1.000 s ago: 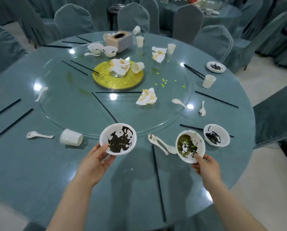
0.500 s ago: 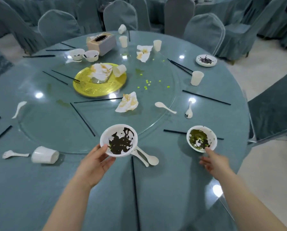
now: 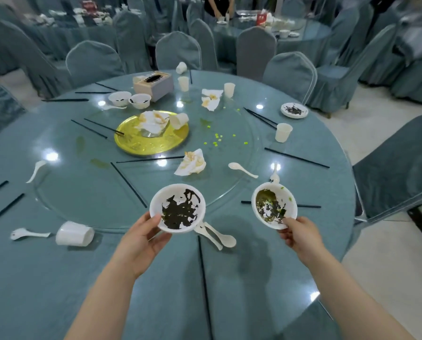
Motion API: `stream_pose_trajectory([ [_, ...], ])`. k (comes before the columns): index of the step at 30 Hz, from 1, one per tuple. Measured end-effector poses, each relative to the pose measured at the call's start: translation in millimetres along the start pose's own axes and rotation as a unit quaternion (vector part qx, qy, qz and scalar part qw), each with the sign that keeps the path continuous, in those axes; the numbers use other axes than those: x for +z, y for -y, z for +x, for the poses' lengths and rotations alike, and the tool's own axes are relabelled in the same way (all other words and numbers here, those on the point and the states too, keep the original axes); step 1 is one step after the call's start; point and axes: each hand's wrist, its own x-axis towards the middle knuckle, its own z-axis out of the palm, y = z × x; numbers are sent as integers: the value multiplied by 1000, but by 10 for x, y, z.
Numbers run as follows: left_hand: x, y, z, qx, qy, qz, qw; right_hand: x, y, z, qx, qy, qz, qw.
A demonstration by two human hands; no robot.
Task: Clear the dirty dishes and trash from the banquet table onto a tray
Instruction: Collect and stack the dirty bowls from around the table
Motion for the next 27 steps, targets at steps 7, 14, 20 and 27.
stream_pose_trajectory([
  [7, -401, -17, -544, -2, 61, 11, 998, 148, -151, -1040, -18, 16, 37, 999],
  [14, -614, -80, -961, 6, 135, 106, 985, 255, -339, -2102, -38, 30, 84, 995],
  [20, -499, 243, -1456, -16, 213, 151, 965, 197, -362, -2751, -81, 46, 67, 993],
  [27, -34, 595, -1918, -14, 298, 189, 935, -303, -474, -3270, -135, -13, 42, 990],
])
